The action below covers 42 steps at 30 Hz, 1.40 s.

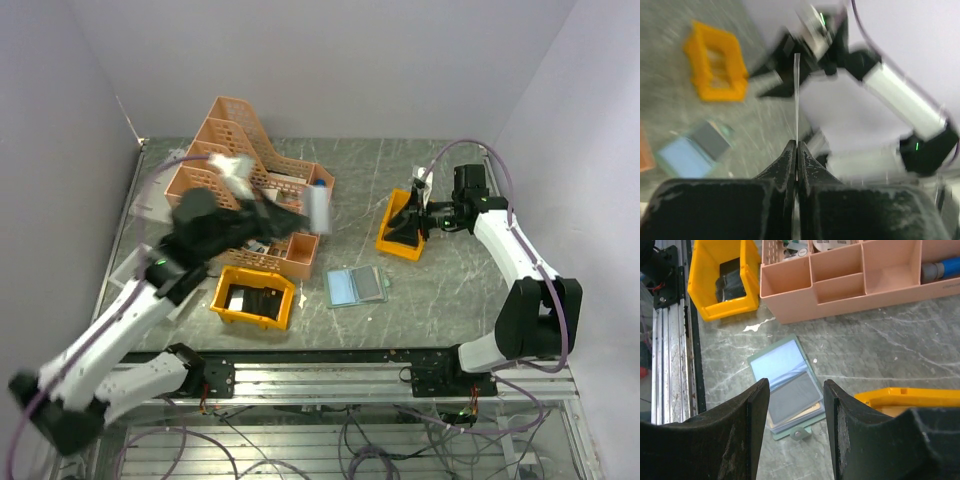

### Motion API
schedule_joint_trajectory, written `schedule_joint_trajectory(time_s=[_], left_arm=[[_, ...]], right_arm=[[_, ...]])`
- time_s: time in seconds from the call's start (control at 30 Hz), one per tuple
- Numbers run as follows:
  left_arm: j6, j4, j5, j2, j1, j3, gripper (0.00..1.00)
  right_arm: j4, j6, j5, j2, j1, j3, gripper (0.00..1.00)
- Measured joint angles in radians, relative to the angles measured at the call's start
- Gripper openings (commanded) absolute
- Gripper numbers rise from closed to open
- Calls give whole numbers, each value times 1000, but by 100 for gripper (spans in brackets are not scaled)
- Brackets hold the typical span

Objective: Put the credit cards into the card holder
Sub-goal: Pick up the credit card from the storage box.

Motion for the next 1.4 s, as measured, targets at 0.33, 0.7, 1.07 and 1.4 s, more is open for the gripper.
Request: schedule_joint_trajectory(time_s=[0.33,0.7,1.07,1.4], left_arm=[[92,293,-265,267,-376,-53,7],[-134,819,-308,410,-382,-402,7],[-230,1132,-296,539,-389,-417,7],[-206,1142,-246,537,-391,-419,7]], right_arm=[[22,35,-80,-40,-63,-36,57],[306,350,-310,-44,13,-230,64],[883,965,-308,-49,131,-356,56],[1042,1178,-303,-58,150,-356,44]])
